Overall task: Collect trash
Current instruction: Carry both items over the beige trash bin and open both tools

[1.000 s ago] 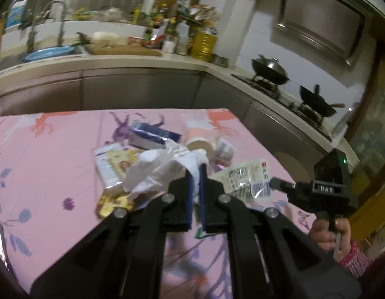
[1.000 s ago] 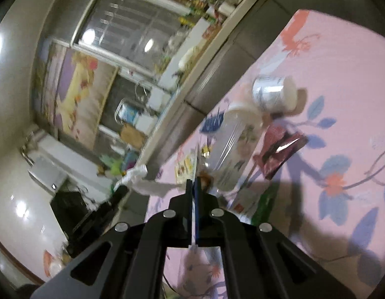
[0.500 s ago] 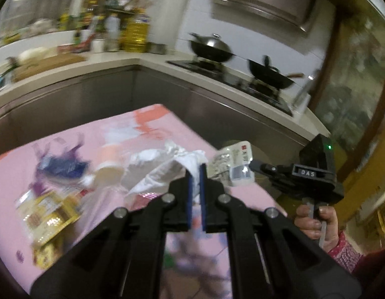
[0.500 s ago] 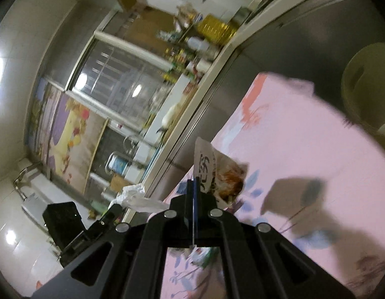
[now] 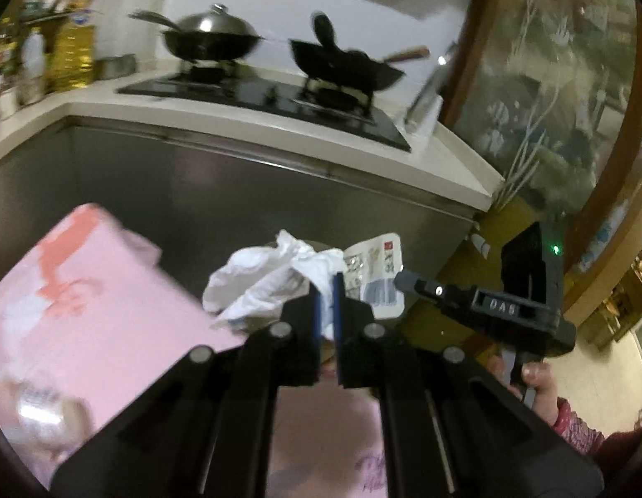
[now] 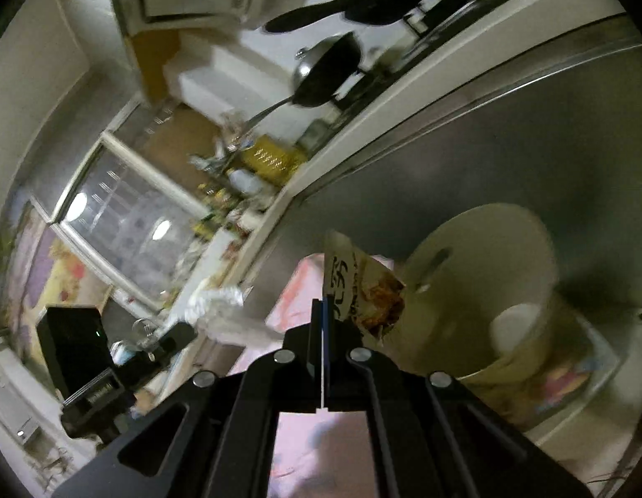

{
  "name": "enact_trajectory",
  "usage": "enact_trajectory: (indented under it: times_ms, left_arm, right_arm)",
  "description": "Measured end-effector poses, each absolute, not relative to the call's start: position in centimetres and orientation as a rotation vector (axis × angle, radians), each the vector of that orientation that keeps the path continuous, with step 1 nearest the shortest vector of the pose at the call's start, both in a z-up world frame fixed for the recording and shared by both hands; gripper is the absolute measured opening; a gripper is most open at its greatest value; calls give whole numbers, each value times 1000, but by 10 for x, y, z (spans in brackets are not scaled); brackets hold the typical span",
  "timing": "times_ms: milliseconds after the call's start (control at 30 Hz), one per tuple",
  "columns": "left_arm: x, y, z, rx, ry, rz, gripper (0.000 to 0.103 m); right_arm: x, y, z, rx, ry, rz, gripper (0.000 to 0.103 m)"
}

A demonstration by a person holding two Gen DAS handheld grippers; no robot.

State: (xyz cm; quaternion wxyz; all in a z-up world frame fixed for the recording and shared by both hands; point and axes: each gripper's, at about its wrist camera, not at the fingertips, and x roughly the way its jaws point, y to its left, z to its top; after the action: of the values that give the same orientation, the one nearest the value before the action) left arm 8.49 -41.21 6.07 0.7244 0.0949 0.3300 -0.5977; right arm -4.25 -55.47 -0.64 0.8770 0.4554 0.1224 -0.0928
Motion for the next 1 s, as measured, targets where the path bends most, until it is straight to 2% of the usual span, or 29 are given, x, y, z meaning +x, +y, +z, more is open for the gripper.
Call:
enact_trajectory:
  times_ms: [200,467,533,600,667,700,733,767,800,1000]
  left_arm:
    - [110,-481,7,280,829,-1332,5]
    - [120,-511,-42,338,943,-1286,5]
    - [121,-514,-55,370,980,-1254,11]
    - [123,-514,-61,382,1005,-1233,29]
    - [124,-510,-64,376,1007,-1210,39]
    - [125,-508,-63,374,1005,-1199,47]
    - [125,-505,-62,371,1001,-1189,53]
    - [125,-501,-59,366,991,-1176,62]
    - [125,-500,-57,362,981,-1167,62]
    - [117,-454,-16,271,876,-1136,62]
  right_arm:
    - [-46,-578,-36,926,308,-287,0]
    - [-36,-586,-63,927,370,-326,0]
    - [-36,-591,-75,1000,370,-306,0]
    - [-36,-593,-85,1064,381,-295,0]
    - [-34,-594,-90,1101,398,-276,6]
    - [-35,-593,-92,1108,399,-273,18]
    - [-36,-591,-90,1103,394,-283,37]
    - [-37,-589,-87,1095,387,-293,49]
    - [-39,-587,-84,1086,375,-303,64]
    - [-53,-564,-41,1003,278,-284,65]
